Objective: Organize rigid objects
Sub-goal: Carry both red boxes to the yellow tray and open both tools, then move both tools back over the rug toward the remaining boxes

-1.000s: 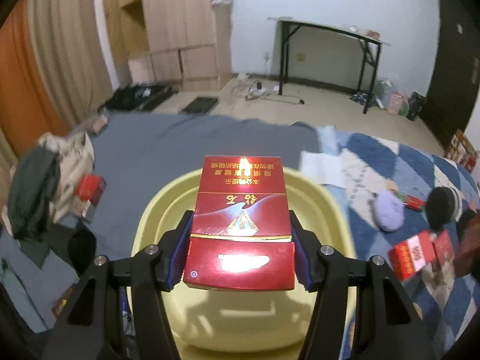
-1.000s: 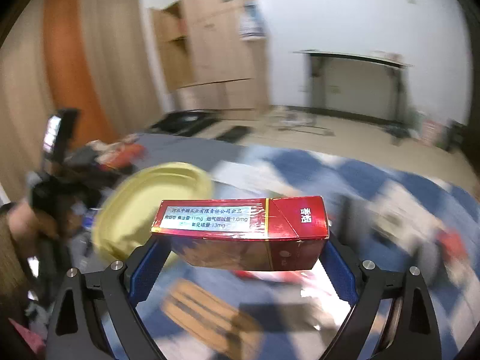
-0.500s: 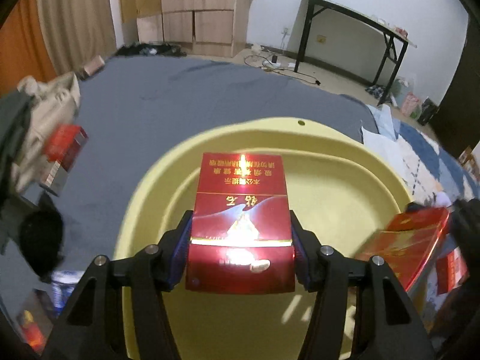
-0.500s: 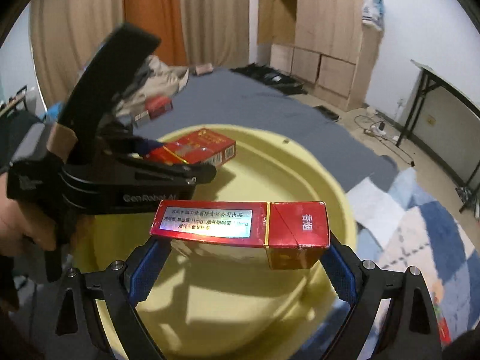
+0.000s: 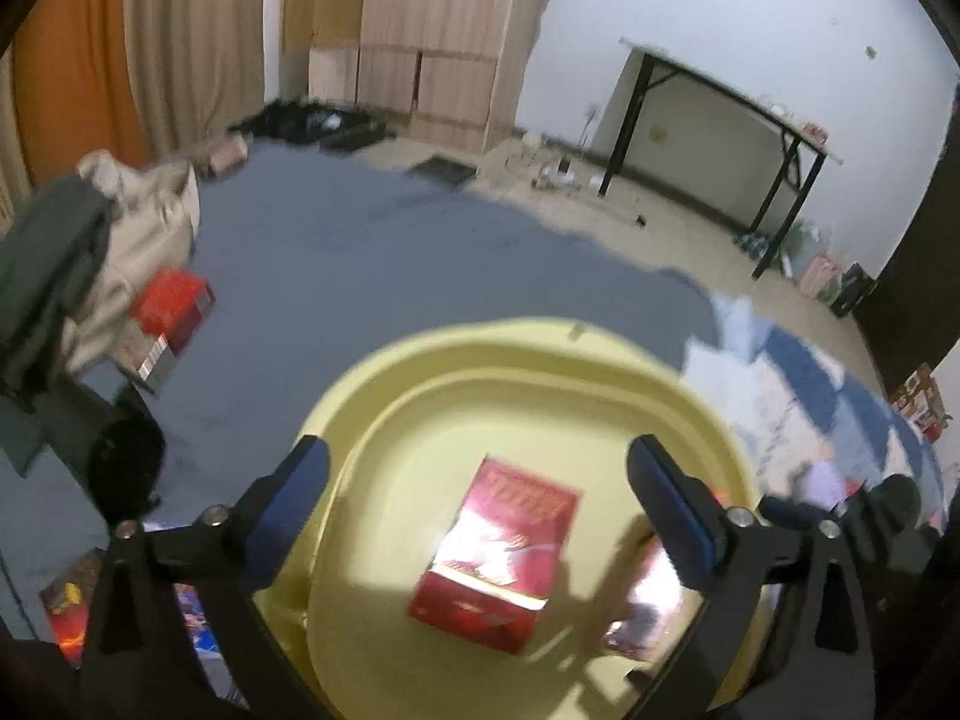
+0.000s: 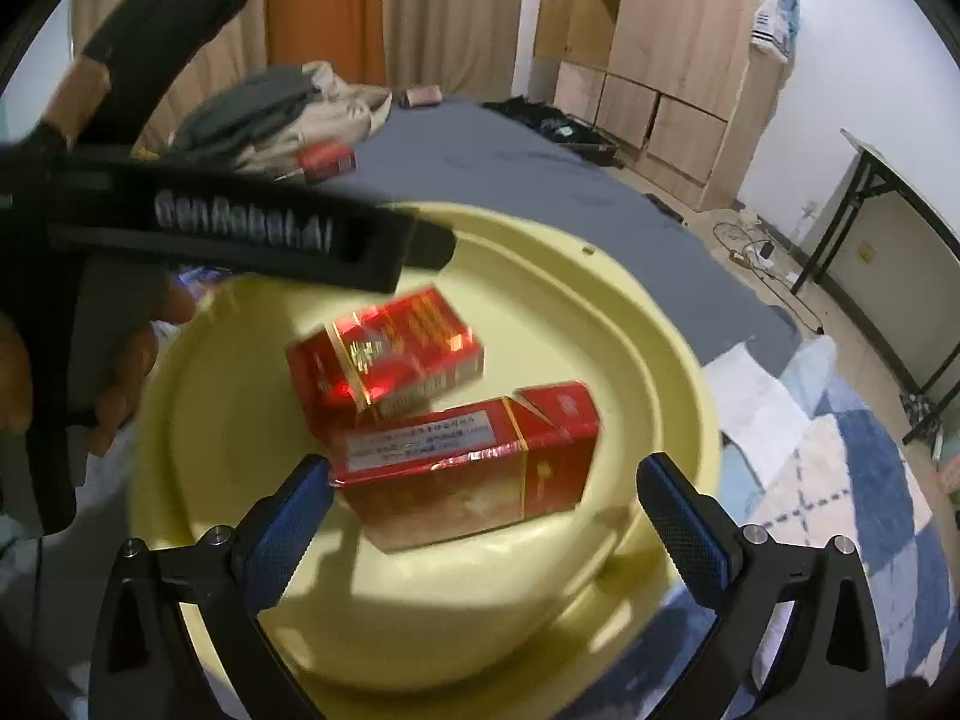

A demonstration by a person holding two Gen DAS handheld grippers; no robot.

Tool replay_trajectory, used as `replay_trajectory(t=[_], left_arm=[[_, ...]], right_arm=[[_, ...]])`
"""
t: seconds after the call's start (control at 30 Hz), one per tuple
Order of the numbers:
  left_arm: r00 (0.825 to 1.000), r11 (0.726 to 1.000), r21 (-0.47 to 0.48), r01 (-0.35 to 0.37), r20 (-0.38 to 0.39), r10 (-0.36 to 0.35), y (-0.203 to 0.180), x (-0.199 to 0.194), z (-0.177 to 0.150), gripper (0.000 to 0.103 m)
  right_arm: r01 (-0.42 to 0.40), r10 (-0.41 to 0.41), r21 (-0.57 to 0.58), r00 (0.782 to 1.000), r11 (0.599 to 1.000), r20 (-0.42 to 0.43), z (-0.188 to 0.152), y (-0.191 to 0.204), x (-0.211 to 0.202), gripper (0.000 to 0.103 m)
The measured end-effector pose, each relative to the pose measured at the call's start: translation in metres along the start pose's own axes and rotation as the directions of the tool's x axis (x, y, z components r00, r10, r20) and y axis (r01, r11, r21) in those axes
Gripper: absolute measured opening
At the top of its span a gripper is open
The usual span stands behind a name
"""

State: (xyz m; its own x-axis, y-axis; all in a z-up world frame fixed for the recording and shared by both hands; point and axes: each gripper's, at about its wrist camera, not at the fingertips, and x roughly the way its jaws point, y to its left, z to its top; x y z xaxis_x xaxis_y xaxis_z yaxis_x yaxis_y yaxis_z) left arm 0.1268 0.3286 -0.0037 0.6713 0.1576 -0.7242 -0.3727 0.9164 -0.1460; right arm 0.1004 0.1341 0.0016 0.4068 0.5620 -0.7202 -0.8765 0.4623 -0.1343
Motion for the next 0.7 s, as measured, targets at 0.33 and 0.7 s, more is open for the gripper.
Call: replay_trajectory(t=[0.33, 0.7], left_arm=[[0.995, 0.995, 0.059, 0.079, 0.051, -0.082, -0.08, -0.085, -0.013, 0.103], [0.983, 0.957, 0.233, 0.174, 0.013, -0.182, -0.181, -0.139, -0.096, 0.103]], right_arm=[[-0.013, -0.008, 0.213, 0.995, 0.977, 0.098, -0.033, -0.026, -0.116, 0.103], [0.257, -0.306, 0.476, 0.952, 0.841, 0.026, -0.192, -0.084, -0.286, 0.103]])
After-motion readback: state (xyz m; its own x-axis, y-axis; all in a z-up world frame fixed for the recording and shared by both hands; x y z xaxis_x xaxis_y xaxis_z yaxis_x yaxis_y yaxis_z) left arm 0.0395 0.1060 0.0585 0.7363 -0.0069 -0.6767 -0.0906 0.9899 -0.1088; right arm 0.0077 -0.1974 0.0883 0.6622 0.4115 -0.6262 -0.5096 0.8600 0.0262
